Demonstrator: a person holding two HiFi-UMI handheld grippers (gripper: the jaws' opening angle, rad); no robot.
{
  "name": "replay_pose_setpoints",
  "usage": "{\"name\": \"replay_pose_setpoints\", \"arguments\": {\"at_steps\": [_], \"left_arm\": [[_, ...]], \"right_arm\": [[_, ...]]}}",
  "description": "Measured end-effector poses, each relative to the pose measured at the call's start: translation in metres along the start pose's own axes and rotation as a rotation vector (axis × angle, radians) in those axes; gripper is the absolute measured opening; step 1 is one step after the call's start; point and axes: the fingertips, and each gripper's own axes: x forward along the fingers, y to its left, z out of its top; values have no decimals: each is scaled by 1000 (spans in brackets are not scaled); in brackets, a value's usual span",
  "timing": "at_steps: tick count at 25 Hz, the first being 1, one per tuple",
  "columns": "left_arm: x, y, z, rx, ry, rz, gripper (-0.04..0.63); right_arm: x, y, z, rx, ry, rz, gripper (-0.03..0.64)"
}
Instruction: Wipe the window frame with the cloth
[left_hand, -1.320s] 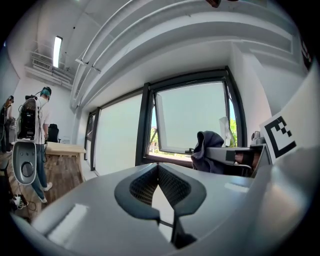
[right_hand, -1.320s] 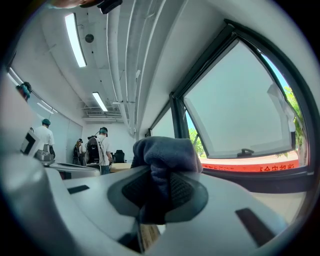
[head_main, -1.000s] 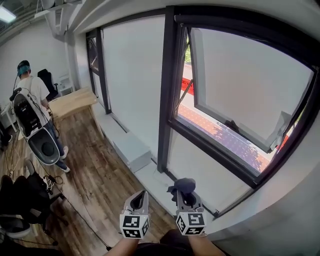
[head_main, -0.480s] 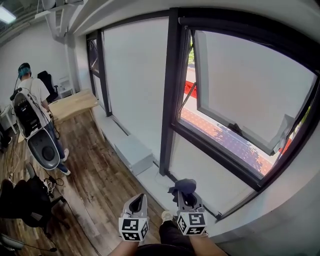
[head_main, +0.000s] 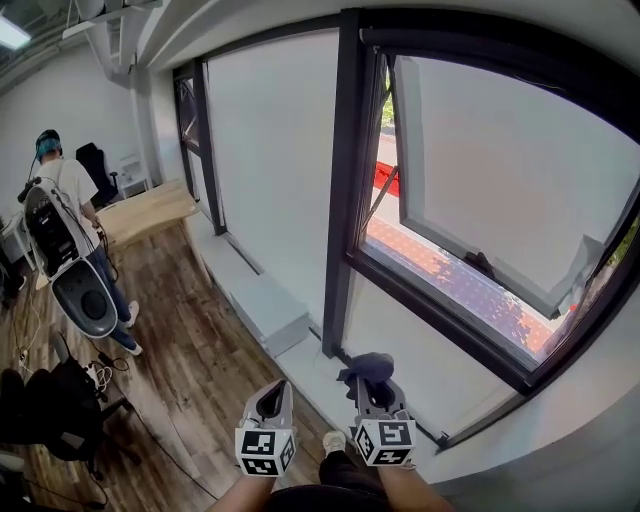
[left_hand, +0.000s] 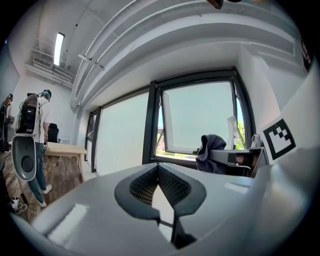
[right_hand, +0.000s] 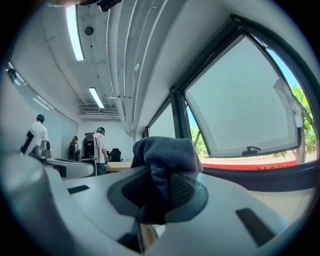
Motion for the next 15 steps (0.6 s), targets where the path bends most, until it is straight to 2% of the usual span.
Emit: {"name": "replay_pose_setpoints", "arguments": {"at_steps": [15], "left_arm": [[112,31,-2,20,40,-12,6]], "right_arm": [[110,-48,-9,22,9,-1,71]]}}
